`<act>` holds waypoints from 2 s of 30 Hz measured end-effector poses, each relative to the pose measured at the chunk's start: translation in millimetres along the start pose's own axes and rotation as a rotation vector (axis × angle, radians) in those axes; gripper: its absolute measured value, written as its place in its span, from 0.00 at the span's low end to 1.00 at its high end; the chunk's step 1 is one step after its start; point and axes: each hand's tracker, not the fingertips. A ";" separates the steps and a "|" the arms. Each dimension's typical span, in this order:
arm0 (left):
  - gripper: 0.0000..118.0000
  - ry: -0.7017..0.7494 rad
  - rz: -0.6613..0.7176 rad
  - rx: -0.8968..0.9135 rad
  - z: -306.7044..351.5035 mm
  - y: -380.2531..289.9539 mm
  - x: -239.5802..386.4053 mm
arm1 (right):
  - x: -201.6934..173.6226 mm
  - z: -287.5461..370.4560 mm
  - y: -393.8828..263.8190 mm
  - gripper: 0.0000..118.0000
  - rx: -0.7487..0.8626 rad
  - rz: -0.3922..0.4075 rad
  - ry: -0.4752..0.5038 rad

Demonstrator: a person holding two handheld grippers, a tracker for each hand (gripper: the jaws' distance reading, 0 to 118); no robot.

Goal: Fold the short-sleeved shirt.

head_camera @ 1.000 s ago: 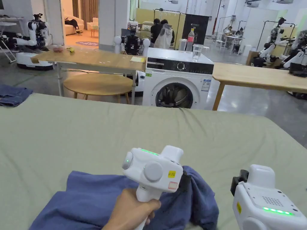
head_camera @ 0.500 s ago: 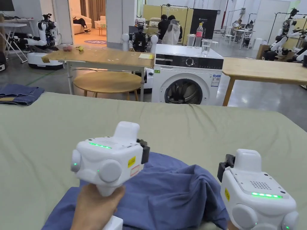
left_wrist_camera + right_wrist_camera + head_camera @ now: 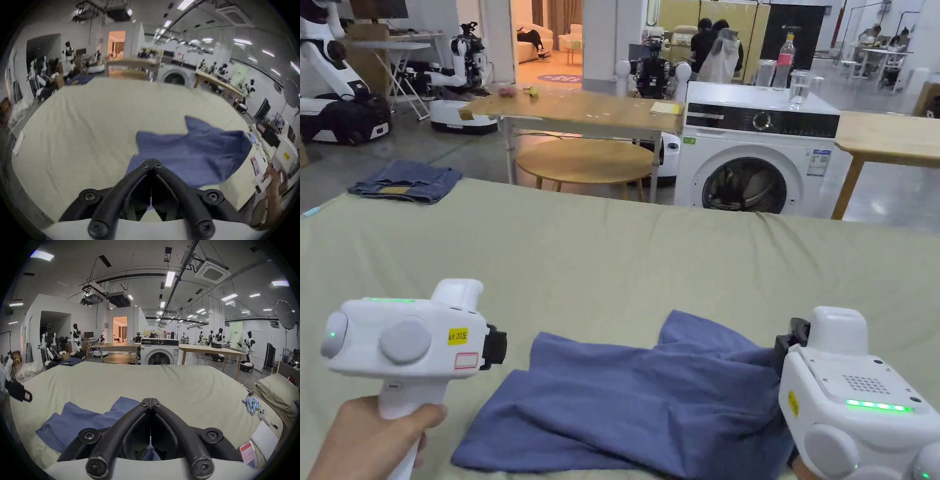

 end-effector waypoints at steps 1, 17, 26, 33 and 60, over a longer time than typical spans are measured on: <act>0.00 0.013 0.016 -0.034 -4.7 -5.6 -7.6 | -0.7 -1.0 -1.2 0.00 -0.004 0.000 0.003; 0.12 0.188 -0.133 -0.238 -78.4 -80.1 10.2 | 21.5 0.4 -20.7 0.00 -0.067 0.006 -0.017; 0.00 0.095 -0.029 -0.179 -60.6 -73.5 -6.9 | 90.6 4.1 -19.5 0.13 -0.216 0.002 -0.078; 0.00 0.072 -0.005 -0.138 -50.5 -61.3 -11.1 | 120.3 -14.8 -61.0 0.50 -0.527 -0.042 -0.006; 0.00 0.018 -0.017 0.043 -18.2 -28.7 -10.9 | 129.4 -29.6 -24.8 0.00 -0.318 -0.041 0.004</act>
